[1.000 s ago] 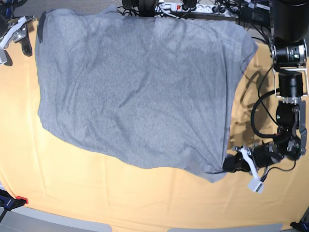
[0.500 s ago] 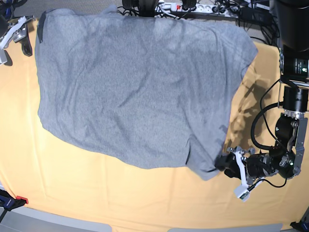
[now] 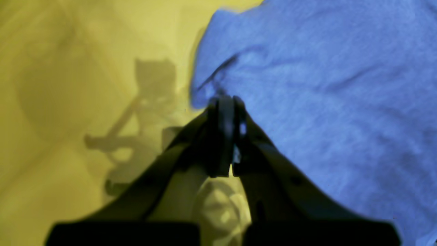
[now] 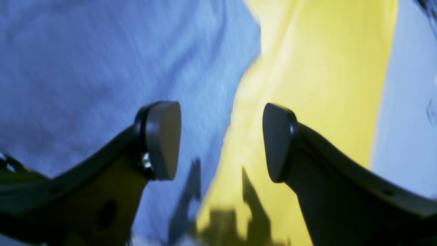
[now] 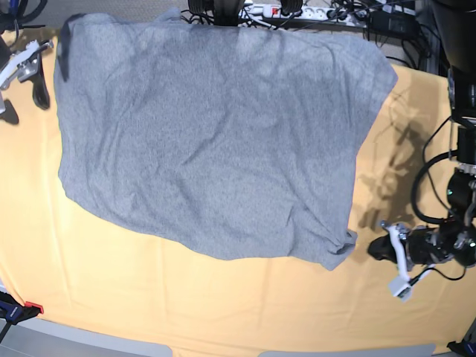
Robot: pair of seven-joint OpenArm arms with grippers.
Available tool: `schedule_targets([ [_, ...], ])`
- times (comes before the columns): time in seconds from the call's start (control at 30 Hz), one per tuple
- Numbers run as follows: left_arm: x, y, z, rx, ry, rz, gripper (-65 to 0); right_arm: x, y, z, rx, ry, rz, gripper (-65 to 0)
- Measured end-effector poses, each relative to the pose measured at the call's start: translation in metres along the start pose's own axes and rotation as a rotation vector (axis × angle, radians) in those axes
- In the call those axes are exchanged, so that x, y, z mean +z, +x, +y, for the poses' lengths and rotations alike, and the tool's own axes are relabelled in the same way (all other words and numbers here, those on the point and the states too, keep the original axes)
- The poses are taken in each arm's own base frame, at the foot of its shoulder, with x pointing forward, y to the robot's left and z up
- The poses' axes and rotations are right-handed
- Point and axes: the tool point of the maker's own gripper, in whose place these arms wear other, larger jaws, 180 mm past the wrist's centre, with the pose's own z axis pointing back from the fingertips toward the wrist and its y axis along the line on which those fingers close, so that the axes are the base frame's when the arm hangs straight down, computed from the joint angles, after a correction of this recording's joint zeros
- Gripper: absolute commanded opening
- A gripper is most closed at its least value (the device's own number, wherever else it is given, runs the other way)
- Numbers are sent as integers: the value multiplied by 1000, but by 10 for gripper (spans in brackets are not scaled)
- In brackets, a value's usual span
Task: Layout the t-shirt on the table in an organized manner, then fold the t-shirt properly
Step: 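Move the right gripper to the shirt's side edge and grasp it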
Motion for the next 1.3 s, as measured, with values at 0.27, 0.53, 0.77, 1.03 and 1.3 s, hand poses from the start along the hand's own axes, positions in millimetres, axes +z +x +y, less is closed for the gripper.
schedule_targets([
  [0.27, 16, -4, 0, 114, -44, -8, -199, -59, 42, 17, -2, 123, -154, -258],
  [0.53, 16, -13, 1, 128, -36, 15, -199, -156, 27, -11, -210, 200, -91, -258],
  [0.77, 4, -41, -9, 157, -65, 63, -199, -210, 14, -58, -419, 192, -38, -258],
  [1.03, 2, -46, -12, 153, -74, 67, -199, -251, -23, -56, -672, 277, 67, -258],
  [1.3, 1, -41, -11, 156, -73, 35, -199, -255, -26, -33, -689, 369, 96, -288],
])
